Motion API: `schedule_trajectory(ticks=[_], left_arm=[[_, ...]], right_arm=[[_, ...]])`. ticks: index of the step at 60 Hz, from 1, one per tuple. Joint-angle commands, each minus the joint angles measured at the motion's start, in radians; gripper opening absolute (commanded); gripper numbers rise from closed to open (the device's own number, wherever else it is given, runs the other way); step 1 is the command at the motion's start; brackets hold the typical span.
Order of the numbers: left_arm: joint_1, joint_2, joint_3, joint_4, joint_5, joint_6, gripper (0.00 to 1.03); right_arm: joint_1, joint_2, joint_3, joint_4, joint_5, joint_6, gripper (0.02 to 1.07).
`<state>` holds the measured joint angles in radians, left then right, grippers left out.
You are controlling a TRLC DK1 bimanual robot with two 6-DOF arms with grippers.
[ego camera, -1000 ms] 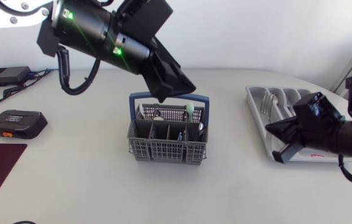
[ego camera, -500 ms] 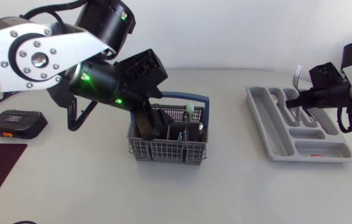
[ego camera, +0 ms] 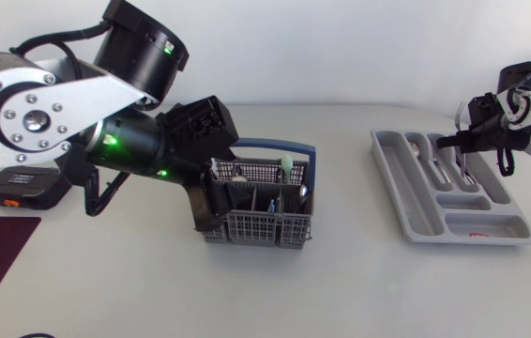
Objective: Unload the cutlery basket into the drawer organizer.
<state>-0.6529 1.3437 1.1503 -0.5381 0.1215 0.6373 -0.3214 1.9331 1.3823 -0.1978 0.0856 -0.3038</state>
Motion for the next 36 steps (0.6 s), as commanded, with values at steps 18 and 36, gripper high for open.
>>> schedule_trajectory(ticks=[18, 36], left_arm=[[-0.001, -0.029, -0.06, 0.033, -0.003, 0.048, 0.87], [-0.019, -0.031, -0.078, 0.04, -0.003, 0.048, 0.87]], right_arm=[[0.004, 0.187, 0.13, -0.028, 0.069, 0.063, 0.08], [0.016, 0.316, 0.208, -0.037, 0.089, 0.071, 0.11]])
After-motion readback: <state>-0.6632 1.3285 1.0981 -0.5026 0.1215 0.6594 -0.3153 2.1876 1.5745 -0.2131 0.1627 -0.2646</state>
